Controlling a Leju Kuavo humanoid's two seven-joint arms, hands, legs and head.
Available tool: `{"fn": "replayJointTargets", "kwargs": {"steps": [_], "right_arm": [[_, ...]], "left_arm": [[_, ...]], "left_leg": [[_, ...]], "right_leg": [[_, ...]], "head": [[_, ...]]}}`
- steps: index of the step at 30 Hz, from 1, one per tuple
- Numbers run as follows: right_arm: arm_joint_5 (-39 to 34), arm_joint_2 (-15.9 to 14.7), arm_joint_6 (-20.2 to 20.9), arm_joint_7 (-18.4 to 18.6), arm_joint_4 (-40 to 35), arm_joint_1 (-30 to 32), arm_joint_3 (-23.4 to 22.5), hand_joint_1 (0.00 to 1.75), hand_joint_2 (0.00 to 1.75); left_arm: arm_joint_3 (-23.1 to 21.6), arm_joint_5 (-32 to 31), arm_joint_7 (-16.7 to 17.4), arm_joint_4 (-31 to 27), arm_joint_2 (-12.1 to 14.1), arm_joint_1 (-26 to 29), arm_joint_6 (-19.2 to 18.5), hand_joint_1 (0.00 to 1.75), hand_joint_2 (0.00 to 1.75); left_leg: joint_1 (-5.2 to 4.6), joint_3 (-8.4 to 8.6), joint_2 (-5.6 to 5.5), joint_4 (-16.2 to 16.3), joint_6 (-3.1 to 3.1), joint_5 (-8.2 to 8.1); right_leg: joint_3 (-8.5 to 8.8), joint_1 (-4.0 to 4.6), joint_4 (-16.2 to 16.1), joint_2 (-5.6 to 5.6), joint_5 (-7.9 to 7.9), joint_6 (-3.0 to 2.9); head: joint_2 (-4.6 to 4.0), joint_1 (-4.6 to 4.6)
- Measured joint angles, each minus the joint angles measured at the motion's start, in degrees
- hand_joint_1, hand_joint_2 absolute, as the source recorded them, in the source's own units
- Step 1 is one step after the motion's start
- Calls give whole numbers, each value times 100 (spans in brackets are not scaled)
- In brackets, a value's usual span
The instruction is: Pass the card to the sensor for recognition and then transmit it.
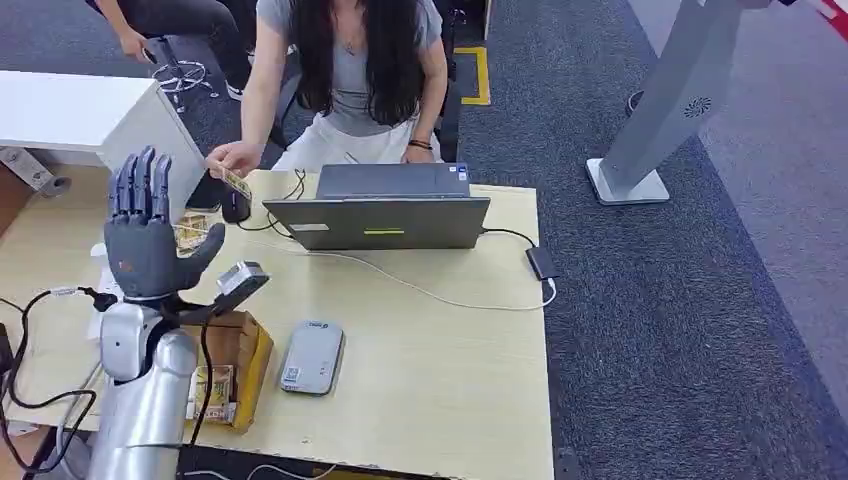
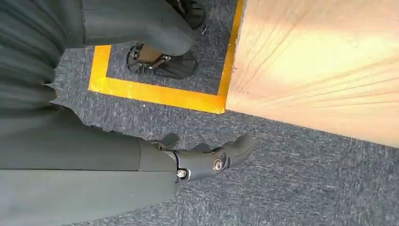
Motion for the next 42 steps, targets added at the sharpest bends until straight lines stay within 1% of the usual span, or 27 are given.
{"fn": "replayJointTargets", "kwargs": {"steps": [3, 5, 8, 10, 13, 25, 26, 42], "right_arm": [[-2, 2, -44, 44, 0, 5, 79, 0, 175], [-2, 4, -57, 52, 0, 17, 113, 0, 175], [-2, 4, -57, 52, -2, 31, 166, 0, 175], [-4, 2, -57, 55, -2, 36, 190, 0, 175], [-7, 2, -57, 63, -4, 36, 208, 0, 175], [-42, 2, -72, 76, -4, 52, 225, 0, 175], [-42, 2, -72, 76, -4, 53, 225, 0, 175], [-68, 2, -63, 76, -4, 66, 282, 0, 175]], "left_arm": [[-279, -235, 161, 791, 216, -546, 124, 0, 175], [-384, -255, 207, 1091, 318, -734, 155, 0, 175], [-446, -233, 240, 1369, 437, -870, 185, 0, 175], [-487, -220, 242, 1485, 502, -895, 196, 0, 175], [-502, -220, 242, 1572, 535, -903, 247, 0, 175], [-566, -264, 253, 1734, 548, -920, 293, 0, 175], [-574, -264, 247, 1745, 548, -920, 293, 175, 175], [-598, -124, 170, 1754, 507, -919, 297, 175, 175]], "left_leg": [[1, 7, 37, 0, 0, 0], [1, 5, 46, -3, 0, -1], [2, 4, 51, -12, 0, -2], [3, 3, 51, -16, -1, -2], [4, -1, 53, -18, -2, -3], [4, -5, 54, -20, -2, -2], [5, -6, 54, -20, -2, -2], [6, -8, 54, -21, -2, -3]], "right_leg": [[-10, 1, 3, 39, 4, -2], [-20, 1, 5, 51, 4, -3], [-29, 1, 5, 60, 3, -3], [-33, 1, 4, 61, 2, -4], [-41, 2, 4, 63, 2, -4], [-43, 2, 5, 63, 2, -4], [-44, 2, 5, 63, 2, -4], [-47, 3, 5, 63, 2, -5]], "head": [[0, 0], [0, -2], [0, -2], [0, 0], [0, 0], [0, 0], [0, 0], [0, 0]]}}
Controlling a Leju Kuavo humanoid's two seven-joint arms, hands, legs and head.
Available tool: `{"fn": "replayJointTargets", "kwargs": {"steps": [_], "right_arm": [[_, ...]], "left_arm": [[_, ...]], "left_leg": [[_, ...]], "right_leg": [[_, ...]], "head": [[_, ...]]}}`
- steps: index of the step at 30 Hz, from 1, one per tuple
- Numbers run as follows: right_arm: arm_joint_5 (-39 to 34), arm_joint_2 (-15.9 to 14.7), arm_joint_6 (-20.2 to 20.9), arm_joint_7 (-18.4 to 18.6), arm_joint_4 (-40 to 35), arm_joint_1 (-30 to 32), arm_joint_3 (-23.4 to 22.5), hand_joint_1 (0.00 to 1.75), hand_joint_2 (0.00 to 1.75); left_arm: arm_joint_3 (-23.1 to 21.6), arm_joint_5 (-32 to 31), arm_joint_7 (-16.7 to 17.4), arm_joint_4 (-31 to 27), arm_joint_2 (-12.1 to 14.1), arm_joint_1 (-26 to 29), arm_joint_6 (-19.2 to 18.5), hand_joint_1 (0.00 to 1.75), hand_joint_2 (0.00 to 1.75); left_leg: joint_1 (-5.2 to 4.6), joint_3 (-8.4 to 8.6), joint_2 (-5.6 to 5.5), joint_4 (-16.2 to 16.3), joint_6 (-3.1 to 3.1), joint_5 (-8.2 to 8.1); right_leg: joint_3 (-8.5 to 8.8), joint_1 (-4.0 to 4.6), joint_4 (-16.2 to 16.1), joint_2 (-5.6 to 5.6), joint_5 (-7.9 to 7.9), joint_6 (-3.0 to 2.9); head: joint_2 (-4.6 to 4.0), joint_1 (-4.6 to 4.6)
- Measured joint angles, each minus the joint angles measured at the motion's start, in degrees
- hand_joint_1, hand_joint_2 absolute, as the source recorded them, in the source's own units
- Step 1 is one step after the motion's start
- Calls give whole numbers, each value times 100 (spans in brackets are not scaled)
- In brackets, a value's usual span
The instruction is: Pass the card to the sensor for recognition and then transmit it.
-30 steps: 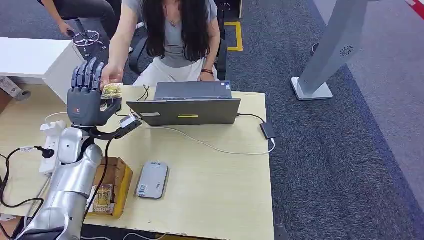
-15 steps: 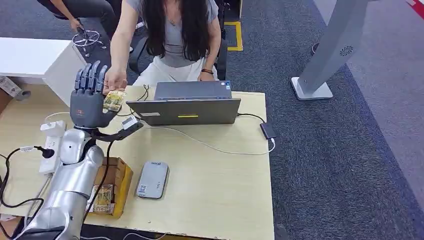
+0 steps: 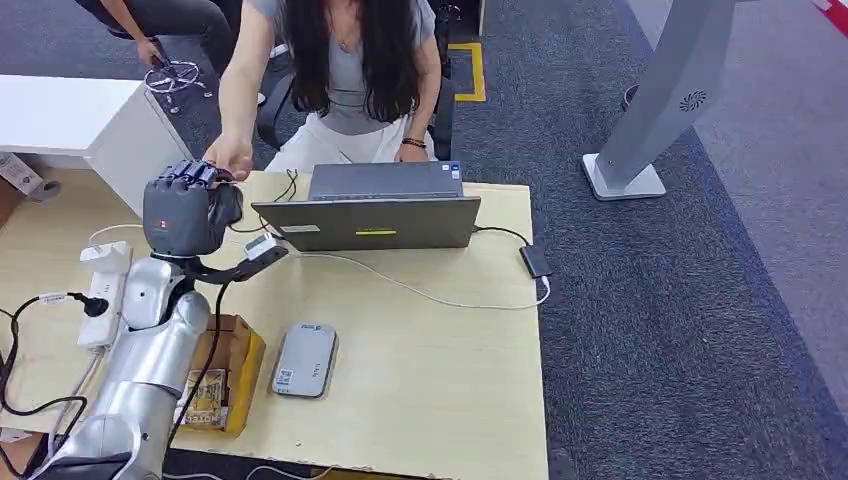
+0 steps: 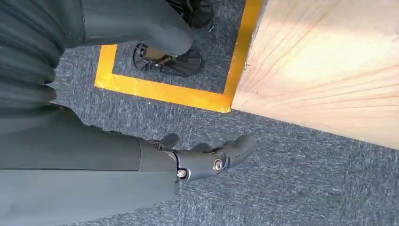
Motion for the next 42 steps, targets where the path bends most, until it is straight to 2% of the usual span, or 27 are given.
{"fn": "replayJointTargets", "kwargs": {"steps": [18, 22, 25, 29, 32, 39, 42], "right_arm": [[-46, 0, 9, 0, 0, 17, 39, 0, 175], [-122, 0, 2, -13, 0, 27, 52, 0, 175], [-201, 0, -24, -39, 0, 63, 55, 0, 175], [-227, 0, -57, -44, 0, 92, 57, 0, 175], [-311, 0, -105, -50, 0, 112, 55, 0, 175], [-512, -2, -190, -149, 0, 210, 52, 0, 175], [-535, -4, -199, -162, 0, 231, 52, 0, 175]], "left_arm": [[-46, 197, -22, 44, -20, 0, -96, 175, 175], [-76, 469, -161, -61, -72, 102, -122, 175, 175], [-127, 846, -306, -630, -149, 502, -223, 175, 175], [-197, 927, -312, -1269, -203, 911, -319, 175, 175], [-249, 1049, -448, -1699, -228, 1179, -326, 175, 175], [-540, 1023, -546, -3459, -262, 2326, -271, 175, 175], [-662, 999, -549, -3961, -262, 2653, -254, 175, 175]], "left_leg": [[0, -1, 0, 0, 0, 0], [0, -4, 2, -1, 0, 0], [0, -5, 3, -1, 1, -2], [0, -16, -4, -1, 1, -3], [-2, -16, -1, -2, -4, -7], [-4, -25, -2, -2, -3, -18], [-5, -26, -4, -2, -1, -18]], "right_leg": [[-2, 0, 0, 0, 0, 0], [-3, 0, 0, 2, 0, 0], [-4, 0, -2, 3, -3, -2], [-8, 0, -3, -4, -7, 0], [-9, -2, -4, -2, -7, 0], [-15, -3, -8, -7, -12, 0], [-15, -4, -8, -12, -15, 4]], "head": [[0, 0], [0, 0], [0, -2], [0, 0], [0, -2], [0, -2], [0, -2]]}}
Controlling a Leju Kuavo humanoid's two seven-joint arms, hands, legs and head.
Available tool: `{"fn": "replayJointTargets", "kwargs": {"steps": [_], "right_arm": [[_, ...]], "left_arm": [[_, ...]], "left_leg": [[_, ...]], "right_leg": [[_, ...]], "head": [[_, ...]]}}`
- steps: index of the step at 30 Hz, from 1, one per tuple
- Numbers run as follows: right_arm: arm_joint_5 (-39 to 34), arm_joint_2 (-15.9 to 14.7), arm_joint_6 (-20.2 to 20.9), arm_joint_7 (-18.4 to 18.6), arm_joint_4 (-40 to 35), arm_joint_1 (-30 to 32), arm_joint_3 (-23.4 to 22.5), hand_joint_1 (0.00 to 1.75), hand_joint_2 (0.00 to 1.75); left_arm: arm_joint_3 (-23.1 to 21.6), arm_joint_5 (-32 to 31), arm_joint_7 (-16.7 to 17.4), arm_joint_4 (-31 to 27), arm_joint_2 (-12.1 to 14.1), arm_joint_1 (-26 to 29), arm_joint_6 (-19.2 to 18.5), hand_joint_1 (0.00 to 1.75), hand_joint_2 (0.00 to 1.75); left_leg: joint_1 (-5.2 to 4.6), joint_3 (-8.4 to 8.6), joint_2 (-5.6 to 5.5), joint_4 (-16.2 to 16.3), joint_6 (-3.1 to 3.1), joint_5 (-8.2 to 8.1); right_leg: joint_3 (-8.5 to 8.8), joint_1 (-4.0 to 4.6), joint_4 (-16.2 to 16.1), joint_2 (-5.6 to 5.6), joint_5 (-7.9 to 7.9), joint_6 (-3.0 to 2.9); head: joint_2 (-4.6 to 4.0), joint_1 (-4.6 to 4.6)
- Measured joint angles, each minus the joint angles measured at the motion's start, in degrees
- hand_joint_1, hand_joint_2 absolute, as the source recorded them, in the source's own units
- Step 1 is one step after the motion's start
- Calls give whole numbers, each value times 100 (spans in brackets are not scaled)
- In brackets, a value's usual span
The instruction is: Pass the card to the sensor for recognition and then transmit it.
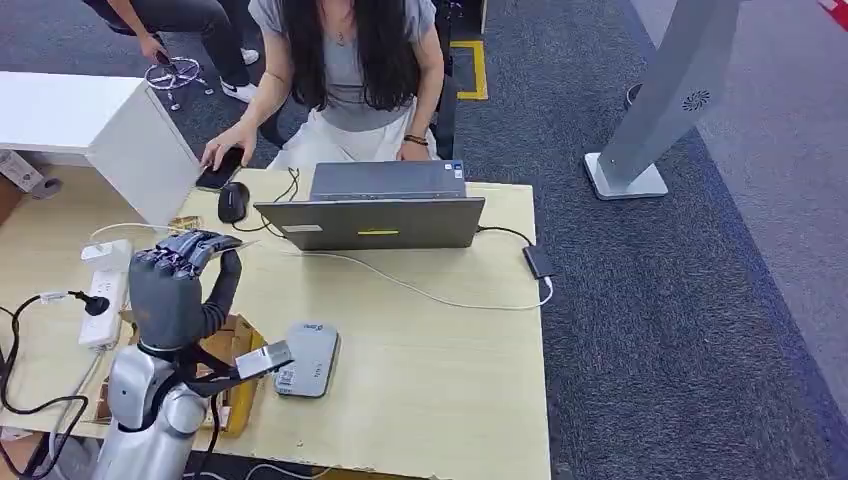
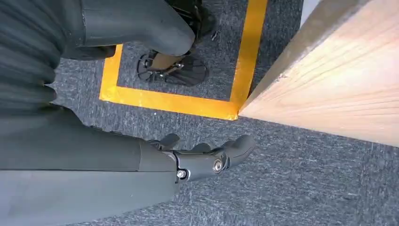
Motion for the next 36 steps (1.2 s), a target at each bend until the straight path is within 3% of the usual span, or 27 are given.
{"fn": "replayJointTargets", "kwargs": {"steps": [5, 10, 17, 24, 36], "right_arm": [[-94, -4, -9, -46, 0, 14, -15, 0, 175], [-160, -18, -15, -87, 0, 30, -42, 0, 175], [-247, -59, -24, -120, 0, 70, -129, 0, 175], [-254, -79, -22, -129, 0, 95, -146, 0, 175], [-236, -83, 2, -114, 0, 98, -146, 0, 175]], "left_arm": [[-227, -192, -11, -450, 9, 434, -202, 175, 175], [-498, -483, 147, -489, 20, 893, -420, 175, 175], [-747, -1006, 925, -297, 160, 1401, -1266, 175, 175], [-874, -1025, 1060, -96, 278, 1503, -1338, 175, 175], [-1012, -1176, 1856, 180, 387, 1482, -2033, 175, 175]], "left_leg": [[-2, 0, 0, 0, 1, -1], [-2, -1, -3, 0, 3, -2], [-2, -1, -3, 0, 4, -7], [-2, -3, -8, 0, 4, -7], [-2, -4, -10, 0, 4, -7]], "right_leg": [[1, -1, -1, -1, 0, 0], [1, -2, -1, -5, -1, 1], [0, -2, -2, -5, -7, 7], [1, -2, -2, -10, -8, 8], [0, -2, -2, -11, -9, 9]], "head": [[0, 0], [0, 2], [0, 2], [0, 2], [0, 2]]}}
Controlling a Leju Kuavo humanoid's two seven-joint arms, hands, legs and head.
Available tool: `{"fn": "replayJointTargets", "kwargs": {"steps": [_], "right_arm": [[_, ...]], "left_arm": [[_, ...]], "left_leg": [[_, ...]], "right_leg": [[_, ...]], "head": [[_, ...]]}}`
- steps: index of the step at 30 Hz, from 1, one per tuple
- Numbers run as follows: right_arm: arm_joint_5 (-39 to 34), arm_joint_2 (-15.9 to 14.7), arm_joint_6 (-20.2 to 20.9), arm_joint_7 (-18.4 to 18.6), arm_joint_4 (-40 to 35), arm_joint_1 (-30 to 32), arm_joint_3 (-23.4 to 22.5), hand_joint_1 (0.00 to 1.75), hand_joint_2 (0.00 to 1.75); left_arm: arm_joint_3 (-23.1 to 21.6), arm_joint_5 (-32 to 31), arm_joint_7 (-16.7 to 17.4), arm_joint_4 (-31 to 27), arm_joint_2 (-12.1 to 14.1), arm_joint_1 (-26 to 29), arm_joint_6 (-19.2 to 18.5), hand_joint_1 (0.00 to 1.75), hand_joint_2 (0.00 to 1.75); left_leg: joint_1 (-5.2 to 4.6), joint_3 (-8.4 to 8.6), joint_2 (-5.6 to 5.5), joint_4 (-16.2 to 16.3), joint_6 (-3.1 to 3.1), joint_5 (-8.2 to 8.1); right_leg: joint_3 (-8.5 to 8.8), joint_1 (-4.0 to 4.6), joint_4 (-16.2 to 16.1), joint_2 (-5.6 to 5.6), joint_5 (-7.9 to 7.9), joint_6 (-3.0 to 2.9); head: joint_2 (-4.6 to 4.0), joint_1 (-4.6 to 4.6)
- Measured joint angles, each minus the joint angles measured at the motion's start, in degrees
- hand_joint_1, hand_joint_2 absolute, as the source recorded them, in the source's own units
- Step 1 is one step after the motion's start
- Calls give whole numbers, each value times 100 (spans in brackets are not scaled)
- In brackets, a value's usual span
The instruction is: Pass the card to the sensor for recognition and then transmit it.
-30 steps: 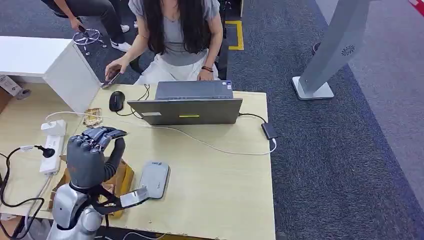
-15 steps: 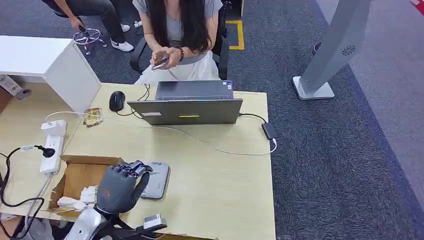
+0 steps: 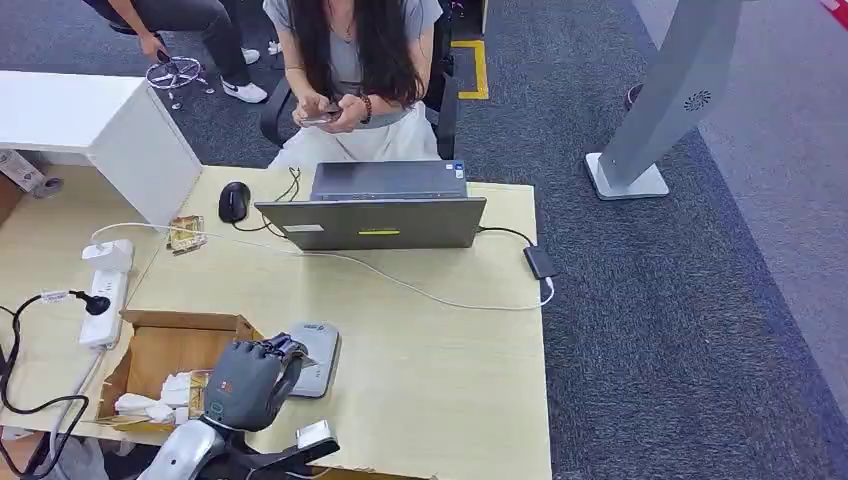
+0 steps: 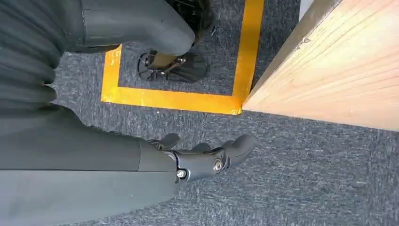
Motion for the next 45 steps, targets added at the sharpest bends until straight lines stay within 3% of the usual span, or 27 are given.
{"fn": "replayJointTargets", "kwargs": {"steps": [6, 27, 34, 39, 45], "right_arm": [[15, 0, 0, 22, 0, 3, 0, 0, 175], [72, 2, 15, 39, 0, 8, 0, 0, 175], [87, 2, 15, 52, 0, 8, 2, 0, 175], [142, 13, 81, 59, 2, 1, 24, 0, 175], [153, 46, 103, 66, 2, -11, 24, 0, 175]], "left_arm": [[0, -79, 188, 149, 4, -70, -85, 175, 175], [0, -124, 308, 461, -44, -246, -116, 175, 175], [2, -162, 330, 660, -133, -405, -144, 175, 175], [42, 5, 303, 907, -192, -499, -398, 175, 175], [120, 162, 194, 1158, -219, -580, -332, 175, 175]], "left_leg": [[0, 0, -1, 0, 0, 0], [0, -1, -2, 0, 0, 0], [0, -2, -3, 0, 0, 0], [0, -4, -4, 0, 1, -1], [0, -2, -11, 0, 2, -1]], "right_leg": [[0, 0, 0, -1, 0, 0], [1, 0, 0, -3, 0, 0], [0, 0, 0, -5, 0, 0], [0, 0, 0, -7, -1, 1], [4, 0, 1, -13, -5, -2]], "head": [[0, 0], [0, 0], [0, 0], [0, 0], [0, -2]]}}
